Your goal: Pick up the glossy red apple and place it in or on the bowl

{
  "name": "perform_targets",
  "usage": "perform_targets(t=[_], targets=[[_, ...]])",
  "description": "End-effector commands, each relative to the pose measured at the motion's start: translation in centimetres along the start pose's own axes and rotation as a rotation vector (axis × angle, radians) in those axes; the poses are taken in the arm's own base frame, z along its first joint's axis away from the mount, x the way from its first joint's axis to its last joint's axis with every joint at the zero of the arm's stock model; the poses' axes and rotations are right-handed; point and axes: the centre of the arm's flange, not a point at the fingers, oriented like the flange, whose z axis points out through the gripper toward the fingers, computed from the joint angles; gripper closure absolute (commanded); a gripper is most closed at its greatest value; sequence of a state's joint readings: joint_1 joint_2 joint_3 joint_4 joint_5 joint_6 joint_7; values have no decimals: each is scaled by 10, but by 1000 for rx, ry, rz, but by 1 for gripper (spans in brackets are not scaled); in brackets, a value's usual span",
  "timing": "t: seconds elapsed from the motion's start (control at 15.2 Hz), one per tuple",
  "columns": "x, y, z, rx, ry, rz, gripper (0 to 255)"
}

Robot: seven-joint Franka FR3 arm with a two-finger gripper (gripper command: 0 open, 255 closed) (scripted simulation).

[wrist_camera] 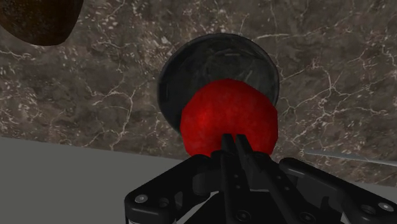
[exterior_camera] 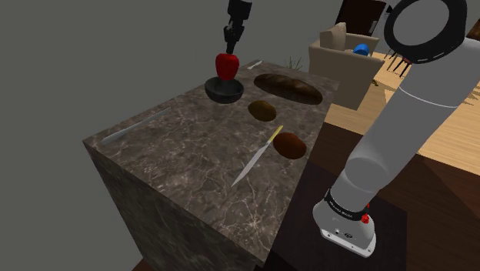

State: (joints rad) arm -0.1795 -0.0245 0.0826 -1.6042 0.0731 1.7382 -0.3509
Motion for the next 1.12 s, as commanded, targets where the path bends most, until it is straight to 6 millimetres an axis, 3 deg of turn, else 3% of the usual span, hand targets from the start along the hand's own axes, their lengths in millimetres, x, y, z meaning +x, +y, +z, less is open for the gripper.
perform_targets(t=[0.0,0.2,0.66,0.73,1.06], targets=[[-2,0,10,0,1,0,255],[-4,0,23,0,1,0,255],[-4,0,23,0,1,0,255],[-4,0,23,0,1,0,0],[-4,0,23,0,1,0,0]])
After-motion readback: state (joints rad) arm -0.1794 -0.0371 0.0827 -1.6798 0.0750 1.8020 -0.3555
